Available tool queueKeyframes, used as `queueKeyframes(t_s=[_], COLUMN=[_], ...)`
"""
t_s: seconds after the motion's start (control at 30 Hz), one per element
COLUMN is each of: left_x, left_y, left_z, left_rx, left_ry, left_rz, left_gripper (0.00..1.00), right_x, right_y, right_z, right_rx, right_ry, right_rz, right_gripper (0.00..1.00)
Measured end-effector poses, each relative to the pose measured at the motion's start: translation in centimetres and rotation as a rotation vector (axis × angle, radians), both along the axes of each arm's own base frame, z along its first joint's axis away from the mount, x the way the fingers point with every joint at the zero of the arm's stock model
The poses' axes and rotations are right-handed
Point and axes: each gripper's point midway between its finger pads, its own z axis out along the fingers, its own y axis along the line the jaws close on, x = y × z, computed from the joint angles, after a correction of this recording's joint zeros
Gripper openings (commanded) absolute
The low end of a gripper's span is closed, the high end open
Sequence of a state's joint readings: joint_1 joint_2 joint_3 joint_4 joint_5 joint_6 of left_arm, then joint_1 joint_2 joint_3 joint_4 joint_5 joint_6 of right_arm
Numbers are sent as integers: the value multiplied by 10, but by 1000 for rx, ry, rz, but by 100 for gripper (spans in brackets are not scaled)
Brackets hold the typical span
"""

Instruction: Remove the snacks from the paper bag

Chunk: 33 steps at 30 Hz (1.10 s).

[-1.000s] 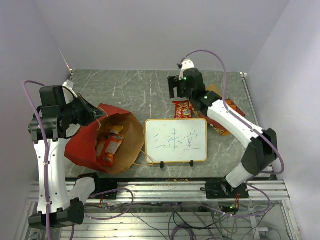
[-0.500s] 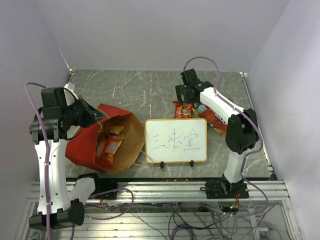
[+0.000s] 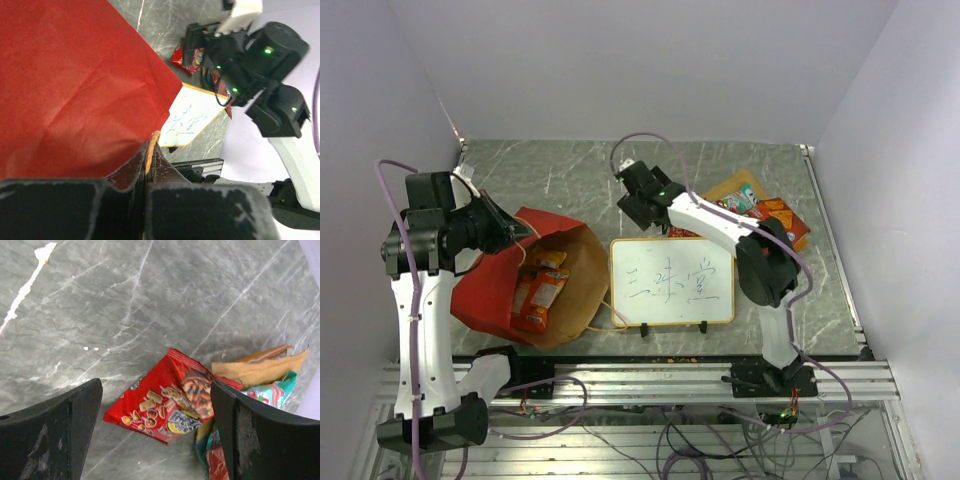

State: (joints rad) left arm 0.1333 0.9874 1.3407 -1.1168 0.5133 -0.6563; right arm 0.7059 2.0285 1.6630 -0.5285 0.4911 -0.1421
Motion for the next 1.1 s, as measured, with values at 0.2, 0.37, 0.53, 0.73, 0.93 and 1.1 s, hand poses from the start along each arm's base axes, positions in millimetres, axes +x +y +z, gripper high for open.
queueKeyframes(t_s=[0.2, 0.37, 0.53, 0.73, 0.93, 1.1], left_x=[2, 2, 5, 6, 7, 7], left_y=[1, 1, 2, 2, 2, 2], left_z=[-2, -5, -2, -2, -2, 0], left_rx=[17, 28, 40, 44, 39, 31], left_ry=[19, 34, 29, 29, 33, 31], left_rz=[-28, -45, -57, -60, -60, -52], left_gripper=[7, 7, 7, 7, 7, 7], right_x=[14, 27, 31, 34, 36, 35], right_y=[-7, -21, -24, -27, -28, -28], right_z=[-41, -54, -60, -60, -58, -51], right_rx=[-210, -325, -379, -396, -407, -392], right_ry=[9, 3, -1, -3, -10, -12], right_rz=[85, 110, 128, 131, 134, 126], right_gripper=[89, 88, 66, 36, 13, 3])
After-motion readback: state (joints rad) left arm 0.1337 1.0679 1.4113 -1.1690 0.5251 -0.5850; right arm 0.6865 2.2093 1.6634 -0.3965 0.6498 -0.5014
